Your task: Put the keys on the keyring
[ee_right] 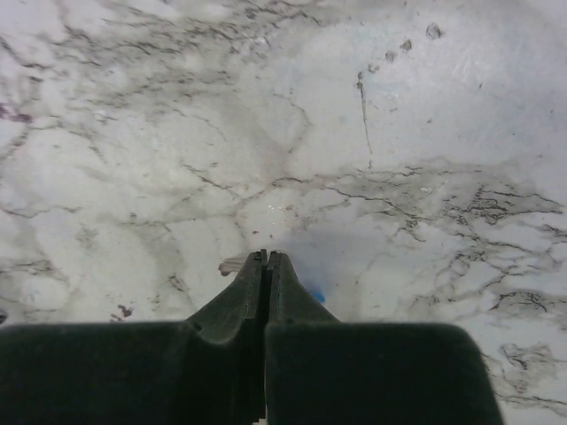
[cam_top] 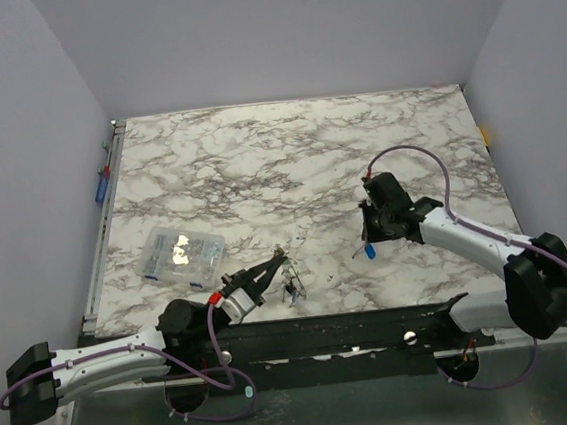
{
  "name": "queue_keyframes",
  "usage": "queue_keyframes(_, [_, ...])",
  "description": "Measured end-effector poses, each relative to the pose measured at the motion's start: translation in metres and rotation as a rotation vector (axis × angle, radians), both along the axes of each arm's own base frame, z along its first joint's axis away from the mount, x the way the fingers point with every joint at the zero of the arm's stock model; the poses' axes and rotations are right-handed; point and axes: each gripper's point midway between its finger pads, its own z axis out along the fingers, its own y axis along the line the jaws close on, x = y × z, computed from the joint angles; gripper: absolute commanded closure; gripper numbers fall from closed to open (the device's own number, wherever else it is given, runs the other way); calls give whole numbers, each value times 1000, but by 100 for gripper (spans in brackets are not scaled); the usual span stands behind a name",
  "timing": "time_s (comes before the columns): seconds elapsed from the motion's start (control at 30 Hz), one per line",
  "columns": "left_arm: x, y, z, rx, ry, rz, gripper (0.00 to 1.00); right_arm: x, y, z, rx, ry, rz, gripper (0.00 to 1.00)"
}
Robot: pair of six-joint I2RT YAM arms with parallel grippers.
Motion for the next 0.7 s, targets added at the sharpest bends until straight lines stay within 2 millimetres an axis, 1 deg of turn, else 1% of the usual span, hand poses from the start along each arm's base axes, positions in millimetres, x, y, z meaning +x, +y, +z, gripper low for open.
queue_keyframes(0.17, [0, -1, -3, 10, 3, 0, 100, 7, 10, 38, 81, -93, 16, 99])
queue_keyframes(0.37, [1, -2, -5, 19, 6, -1, 100, 2, 15, 62, 145, -132, 26, 99])
queue_keyframes(0.43, [1, -3, -6, 24, 8, 0, 100, 2, 18, 74, 170, -149, 30, 99])
queue_keyframes(0.53, [2, -6, -5, 30, 10, -1, 100, 6, 24, 98, 217, -193, 38, 99])
queue_keyframes(0.7, [2, -11, -6, 43, 12, -8, 100, 15, 34, 149, 298, -292, 50, 99])
